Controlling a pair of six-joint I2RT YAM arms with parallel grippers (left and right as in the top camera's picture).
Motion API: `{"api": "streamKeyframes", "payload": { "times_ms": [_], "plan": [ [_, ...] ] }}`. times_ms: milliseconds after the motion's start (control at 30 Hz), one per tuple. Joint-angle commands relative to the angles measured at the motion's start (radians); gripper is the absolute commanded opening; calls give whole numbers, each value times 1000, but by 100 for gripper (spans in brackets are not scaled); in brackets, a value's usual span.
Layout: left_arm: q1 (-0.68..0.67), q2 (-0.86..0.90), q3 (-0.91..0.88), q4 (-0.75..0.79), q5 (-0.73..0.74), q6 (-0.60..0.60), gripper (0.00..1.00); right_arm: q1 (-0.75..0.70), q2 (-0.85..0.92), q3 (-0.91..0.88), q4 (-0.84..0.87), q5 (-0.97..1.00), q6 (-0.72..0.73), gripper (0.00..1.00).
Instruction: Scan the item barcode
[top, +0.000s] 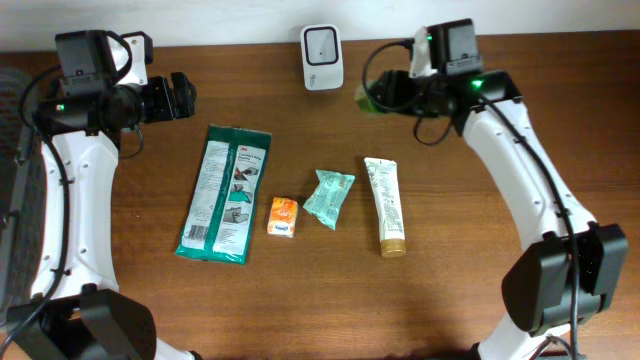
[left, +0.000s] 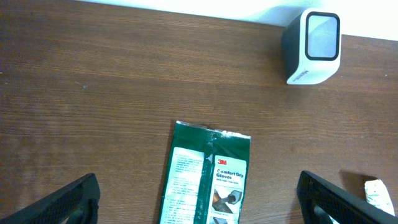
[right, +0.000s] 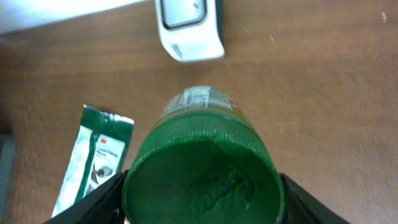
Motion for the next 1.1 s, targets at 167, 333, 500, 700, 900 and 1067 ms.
{"api": "streamKeyframes", "payload": {
  "times_ms": [167,333,500,700,900,1067],
  "plan": [
    [0,-10,21,2,11,4,99,110,-5,27,-96,130,51,57],
    [0,-10,21,2,11,4,99,107,-5,27,-321,-47,147,58],
    [0,-10,21,2,11,4,99,93,-5,27,-365,-225,260,46],
    [0,-10,21,2,11,4,99,93,-5,27,-459,-264,725,47],
    [0,-10,21,2,11,4,99,93,-5,27,-364,-382,905,40],
    [0,-10,21,2,11,4,99,93,-5,27,-271,-510,1059,41]
  ]
}}
